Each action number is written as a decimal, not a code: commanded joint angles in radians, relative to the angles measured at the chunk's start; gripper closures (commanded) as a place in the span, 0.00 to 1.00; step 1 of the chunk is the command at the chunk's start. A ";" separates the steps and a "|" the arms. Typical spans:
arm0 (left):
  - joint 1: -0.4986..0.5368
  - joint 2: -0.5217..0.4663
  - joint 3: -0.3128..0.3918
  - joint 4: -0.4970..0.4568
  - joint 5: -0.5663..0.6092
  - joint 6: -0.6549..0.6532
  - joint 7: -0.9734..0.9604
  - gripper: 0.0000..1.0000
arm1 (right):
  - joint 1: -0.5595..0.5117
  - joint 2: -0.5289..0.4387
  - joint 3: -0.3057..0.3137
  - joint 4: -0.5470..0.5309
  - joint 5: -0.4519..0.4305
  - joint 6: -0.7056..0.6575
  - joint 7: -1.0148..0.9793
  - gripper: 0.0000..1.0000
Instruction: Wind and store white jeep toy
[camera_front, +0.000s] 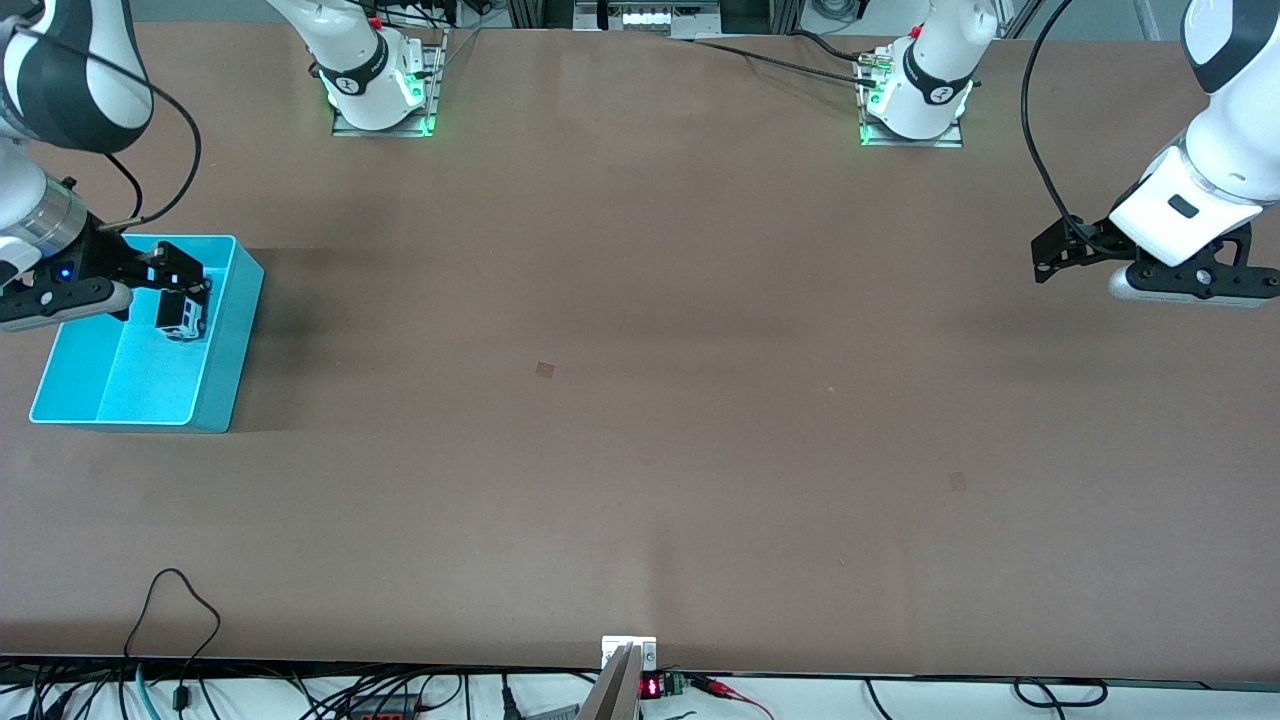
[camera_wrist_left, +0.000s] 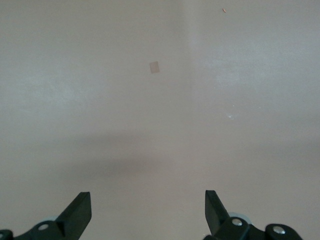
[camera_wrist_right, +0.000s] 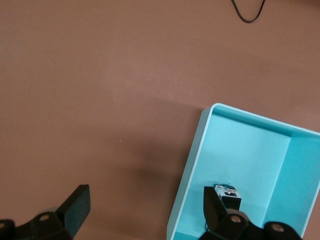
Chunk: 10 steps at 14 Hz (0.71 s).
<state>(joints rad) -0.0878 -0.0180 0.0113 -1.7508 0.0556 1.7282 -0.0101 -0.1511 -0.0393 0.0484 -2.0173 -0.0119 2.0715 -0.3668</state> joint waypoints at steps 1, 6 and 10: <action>0.000 0.013 -0.001 0.033 -0.002 -0.024 0.019 0.00 | 0.013 -0.013 -0.004 0.073 0.009 -0.106 0.015 0.00; 0.000 0.013 -0.001 0.031 -0.002 -0.025 0.018 0.00 | 0.097 -0.014 -0.008 0.219 0.047 -0.281 0.187 0.00; -0.001 0.013 -0.001 0.034 -0.002 -0.033 0.018 0.00 | 0.123 -0.010 -0.015 0.281 0.049 -0.283 0.187 0.00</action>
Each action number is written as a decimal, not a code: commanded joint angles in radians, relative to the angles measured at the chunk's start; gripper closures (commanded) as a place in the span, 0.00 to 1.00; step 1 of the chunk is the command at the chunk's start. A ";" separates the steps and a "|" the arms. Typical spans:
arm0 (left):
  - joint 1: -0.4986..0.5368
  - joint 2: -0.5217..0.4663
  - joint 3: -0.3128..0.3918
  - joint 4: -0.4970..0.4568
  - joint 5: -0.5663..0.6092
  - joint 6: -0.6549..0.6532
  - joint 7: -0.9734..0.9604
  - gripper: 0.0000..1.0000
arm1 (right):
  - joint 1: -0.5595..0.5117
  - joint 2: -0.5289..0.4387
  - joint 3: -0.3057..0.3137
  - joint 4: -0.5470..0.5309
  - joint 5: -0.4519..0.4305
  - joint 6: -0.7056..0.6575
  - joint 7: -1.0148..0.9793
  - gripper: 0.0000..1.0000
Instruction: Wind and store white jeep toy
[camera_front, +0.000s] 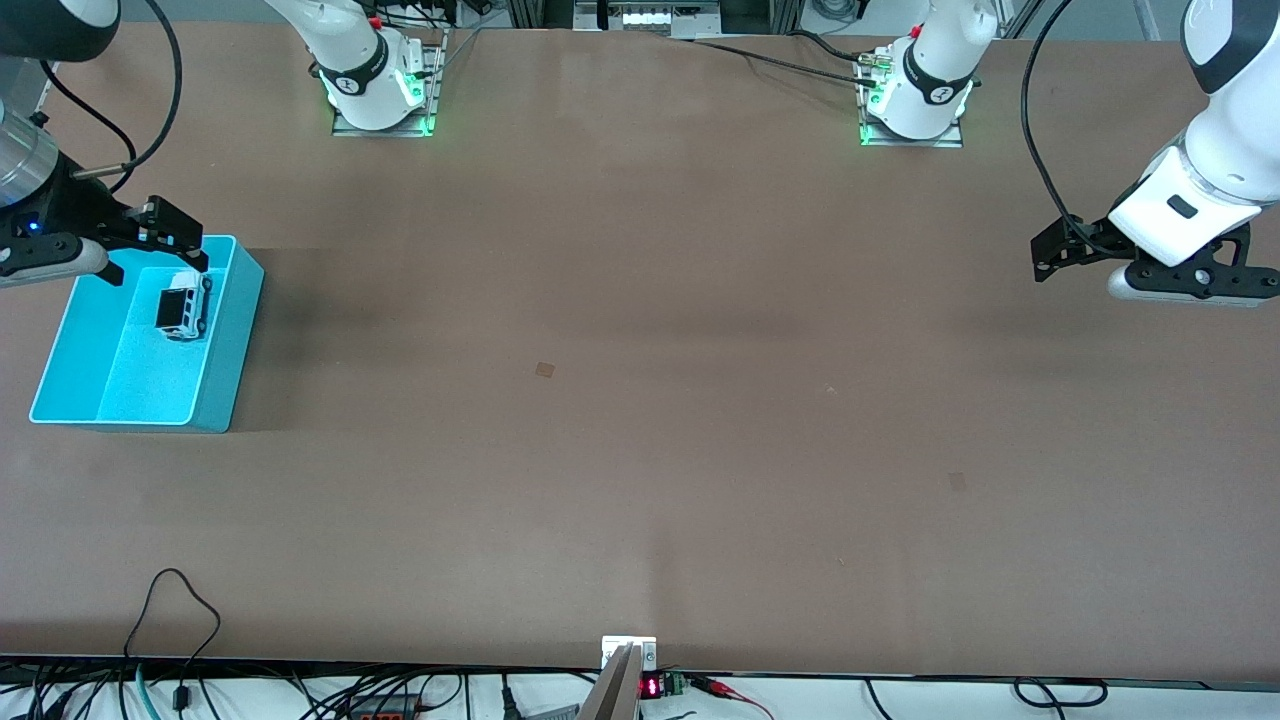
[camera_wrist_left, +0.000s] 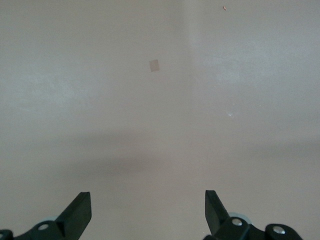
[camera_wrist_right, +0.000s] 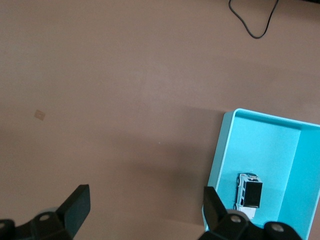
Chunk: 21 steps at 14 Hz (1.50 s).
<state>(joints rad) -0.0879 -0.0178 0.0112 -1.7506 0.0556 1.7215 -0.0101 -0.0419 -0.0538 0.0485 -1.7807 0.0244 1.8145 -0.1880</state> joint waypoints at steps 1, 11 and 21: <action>-0.001 0.013 -0.001 0.034 -0.002 -0.026 0.018 0.00 | 0.025 0.005 -0.016 0.058 0.011 -0.027 0.009 0.00; -0.004 0.015 -0.002 0.036 -0.002 -0.025 0.016 0.00 | 0.047 0.008 -0.013 0.168 0.003 -0.158 0.283 0.00; -0.003 0.013 -0.002 0.034 -0.003 -0.030 0.015 0.00 | 0.063 0.032 -0.022 0.201 -0.015 -0.156 0.286 0.00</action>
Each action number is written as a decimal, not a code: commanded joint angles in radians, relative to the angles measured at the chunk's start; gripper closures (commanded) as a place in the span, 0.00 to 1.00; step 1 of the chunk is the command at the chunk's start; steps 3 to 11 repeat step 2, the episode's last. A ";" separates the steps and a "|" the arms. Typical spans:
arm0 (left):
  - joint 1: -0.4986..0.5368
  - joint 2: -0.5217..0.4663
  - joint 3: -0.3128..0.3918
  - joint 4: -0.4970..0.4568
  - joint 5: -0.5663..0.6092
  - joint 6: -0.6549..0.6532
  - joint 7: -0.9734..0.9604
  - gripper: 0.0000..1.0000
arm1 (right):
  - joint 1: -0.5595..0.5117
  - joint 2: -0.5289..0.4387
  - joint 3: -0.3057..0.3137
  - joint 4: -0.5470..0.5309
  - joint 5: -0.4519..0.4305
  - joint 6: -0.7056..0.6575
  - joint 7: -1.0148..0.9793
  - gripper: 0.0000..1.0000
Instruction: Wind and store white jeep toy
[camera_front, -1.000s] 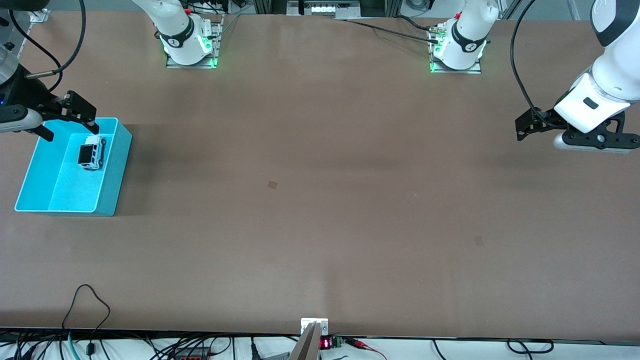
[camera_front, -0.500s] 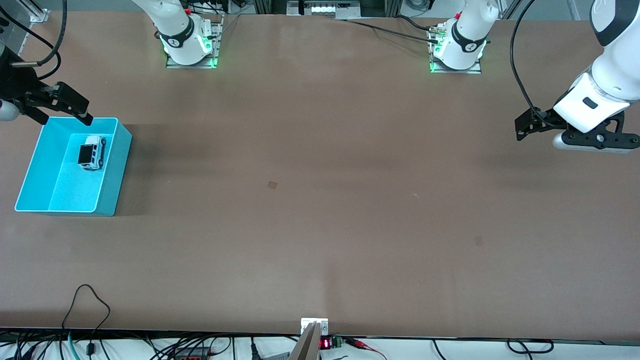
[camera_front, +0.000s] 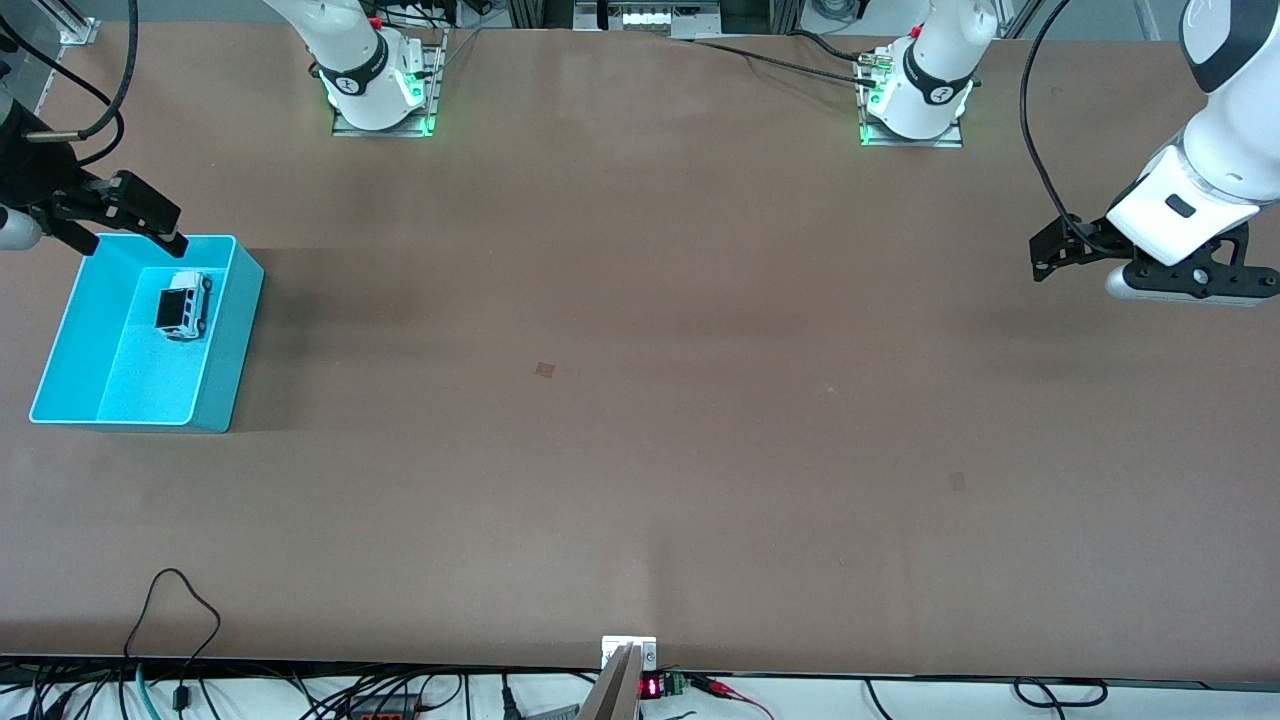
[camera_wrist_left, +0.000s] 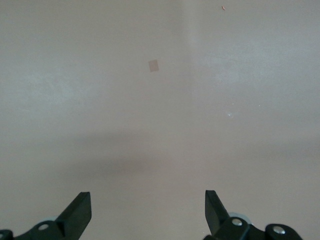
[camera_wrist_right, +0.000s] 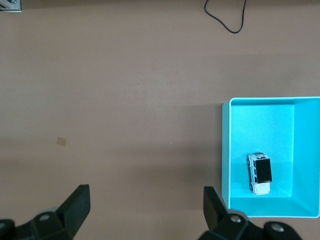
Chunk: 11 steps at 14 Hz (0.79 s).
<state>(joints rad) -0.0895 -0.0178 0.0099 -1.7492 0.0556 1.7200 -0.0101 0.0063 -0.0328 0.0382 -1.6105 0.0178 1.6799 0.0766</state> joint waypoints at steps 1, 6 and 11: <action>0.001 0.013 -0.001 0.033 -0.003 -0.028 0.016 0.00 | 0.014 0.011 -0.012 0.030 -0.007 -0.023 0.020 0.00; 0.001 0.013 0.001 0.033 -0.003 -0.036 0.016 0.00 | 0.012 0.011 -0.012 0.030 -0.007 -0.025 0.018 0.00; 0.001 0.013 0.001 0.033 -0.003 -0.036 0.016 0.00 | 0.012 0.011 -0.012 0.030 -0.007 -0.025 0.018 0.00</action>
